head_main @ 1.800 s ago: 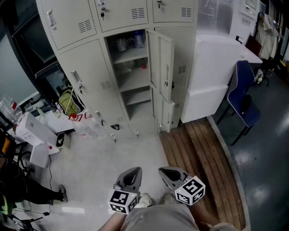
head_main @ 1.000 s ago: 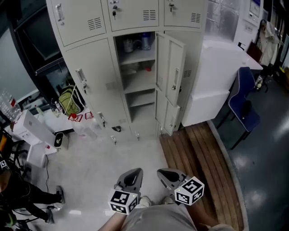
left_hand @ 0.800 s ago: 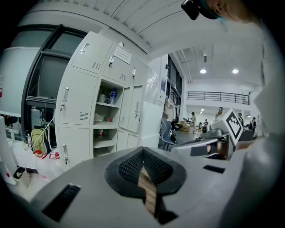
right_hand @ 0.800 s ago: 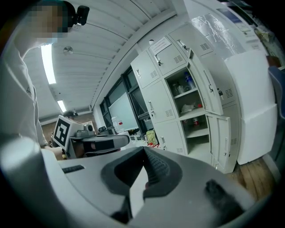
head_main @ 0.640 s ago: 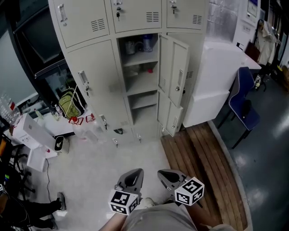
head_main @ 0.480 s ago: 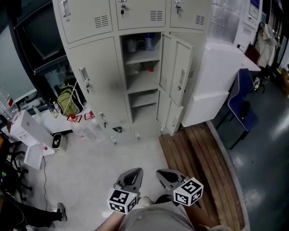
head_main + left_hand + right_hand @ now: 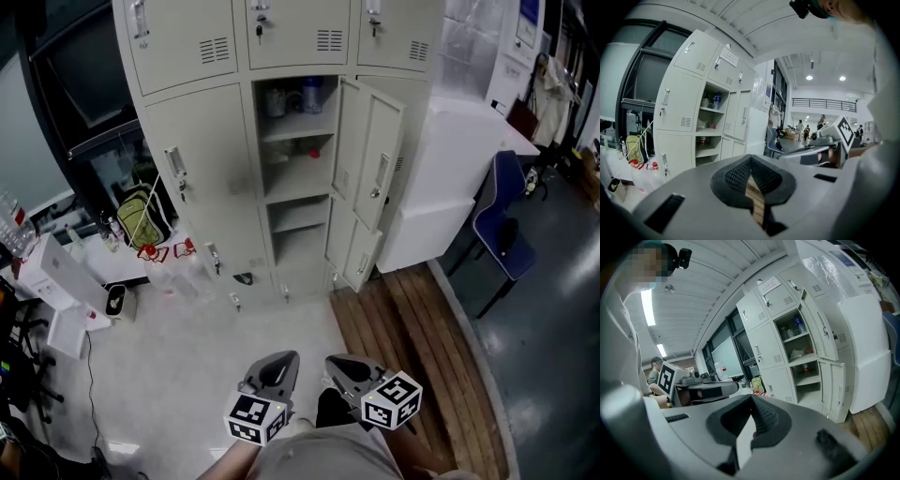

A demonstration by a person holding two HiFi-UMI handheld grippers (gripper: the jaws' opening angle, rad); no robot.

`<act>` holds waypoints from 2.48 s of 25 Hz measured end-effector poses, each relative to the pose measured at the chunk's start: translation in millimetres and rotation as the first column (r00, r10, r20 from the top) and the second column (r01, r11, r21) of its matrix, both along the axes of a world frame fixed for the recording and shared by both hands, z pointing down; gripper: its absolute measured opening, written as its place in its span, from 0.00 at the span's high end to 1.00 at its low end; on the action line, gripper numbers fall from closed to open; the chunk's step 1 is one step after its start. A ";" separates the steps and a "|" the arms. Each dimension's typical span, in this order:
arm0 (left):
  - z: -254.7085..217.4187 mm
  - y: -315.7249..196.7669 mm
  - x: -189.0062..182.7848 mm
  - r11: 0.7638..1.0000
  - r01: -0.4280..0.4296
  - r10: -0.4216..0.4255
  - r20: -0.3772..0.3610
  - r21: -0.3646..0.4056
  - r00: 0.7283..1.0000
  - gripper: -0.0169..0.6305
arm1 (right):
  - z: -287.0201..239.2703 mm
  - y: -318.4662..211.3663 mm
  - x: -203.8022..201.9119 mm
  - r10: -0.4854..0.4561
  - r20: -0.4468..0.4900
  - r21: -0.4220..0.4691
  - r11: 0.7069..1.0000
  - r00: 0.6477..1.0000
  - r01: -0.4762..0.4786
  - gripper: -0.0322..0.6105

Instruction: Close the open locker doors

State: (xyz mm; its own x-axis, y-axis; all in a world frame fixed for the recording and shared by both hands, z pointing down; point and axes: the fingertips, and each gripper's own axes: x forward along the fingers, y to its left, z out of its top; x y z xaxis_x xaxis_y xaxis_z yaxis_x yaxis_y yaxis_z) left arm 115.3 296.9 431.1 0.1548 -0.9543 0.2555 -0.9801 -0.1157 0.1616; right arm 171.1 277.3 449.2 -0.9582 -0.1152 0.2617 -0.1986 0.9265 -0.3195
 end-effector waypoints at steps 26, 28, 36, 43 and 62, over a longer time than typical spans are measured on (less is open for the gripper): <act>-5.5 -191.7 -65.2 0.999 0.037 -0.036 0.007 -0.023 0.999 0.95 | -3.9 -198.6 -67.4 -0.026 0.035 -0.034 0.999 0.999 0.027 0.91; -5.6 -203.6 -64.1 0.999 0.037 -0.037 0.008 -0.029 0.999 0.95 | -2.9 -218.1 -62.7 -0.007 0.028 -0.036 0.999 1.000 0.008 0.91; -0.6 -250.7 -62.3 0.998 0.046 -0.046 0.004 -0.049 0.999 0.95 | -3.1 -292.5 -40.3 0.069 0.023 -0.034 0.997 0.997 -0.068 0.91; -0.3 -296.9 -59.2 0.998 0.046 -0.045 0.014 -0.039 0.999 0.95 | -4.8 -340.2 -26.9 0.096 0.016 -0.006 0.995 0.995 -0.096 0.91; -2.6 -347.7 -71.8 0.995 0.102 -0.102 0.001 -0.017 0.995 0.95 | -13.2 -424.0 -21.8 0.132 0.015 0.038 0.990 0.991 -0.133 0.91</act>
